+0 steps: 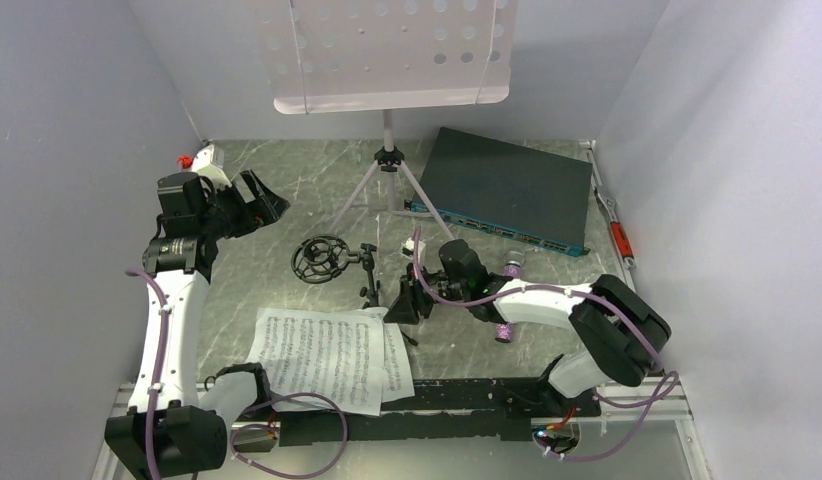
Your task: Set up the instrument practice props
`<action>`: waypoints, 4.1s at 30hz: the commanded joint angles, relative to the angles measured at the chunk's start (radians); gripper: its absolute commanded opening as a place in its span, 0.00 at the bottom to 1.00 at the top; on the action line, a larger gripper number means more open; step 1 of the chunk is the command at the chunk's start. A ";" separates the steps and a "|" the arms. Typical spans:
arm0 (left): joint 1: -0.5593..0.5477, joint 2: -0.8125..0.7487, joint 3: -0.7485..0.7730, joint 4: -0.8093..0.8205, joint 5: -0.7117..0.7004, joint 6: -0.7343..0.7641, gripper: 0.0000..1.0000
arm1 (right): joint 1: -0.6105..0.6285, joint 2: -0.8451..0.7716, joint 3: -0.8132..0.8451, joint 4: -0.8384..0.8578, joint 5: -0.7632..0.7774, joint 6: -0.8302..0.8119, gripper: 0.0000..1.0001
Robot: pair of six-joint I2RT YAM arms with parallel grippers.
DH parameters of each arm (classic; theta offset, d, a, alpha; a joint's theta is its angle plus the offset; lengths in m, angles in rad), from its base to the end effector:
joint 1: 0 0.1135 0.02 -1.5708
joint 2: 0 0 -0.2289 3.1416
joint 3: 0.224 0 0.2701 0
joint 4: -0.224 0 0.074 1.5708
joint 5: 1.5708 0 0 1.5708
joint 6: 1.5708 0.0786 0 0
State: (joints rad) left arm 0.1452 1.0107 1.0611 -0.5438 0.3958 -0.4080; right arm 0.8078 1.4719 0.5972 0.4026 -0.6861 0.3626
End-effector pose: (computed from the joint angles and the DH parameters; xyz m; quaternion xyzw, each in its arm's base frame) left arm 0.2888 0.0116 0.3112 -0.1328 0.8372 -0.2332 0.4766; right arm 0.1937 0.2746 0.1164 -0.3486 0.7446 0.5107 0.2514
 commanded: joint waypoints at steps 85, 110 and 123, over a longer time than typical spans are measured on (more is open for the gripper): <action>-0.053 -0.272 0.078 0.410 1.068 0.281 0.94 | 0.103 -0.261 0.874 -1.001 -0.348 -0.514 0.00; -0.103 -0.246 0.201 0.005 1.176 0.636 0.93 | 0.153 0.039 1.343 -1.019 -0.213 -0.444 0.00; -0.104 -0.224 0.198 0.022 1.114 0.602 0.34 | 0.153 0.146 1.554 -1.163 -0.096 -0.524 0.00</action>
State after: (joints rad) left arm 0.0452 0.7773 1.2346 -0.5110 1.5066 0.1665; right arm 0.9573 1.6176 2.0922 -0.7406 -0.8265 -0.1326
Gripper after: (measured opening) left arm 0.531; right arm 0.009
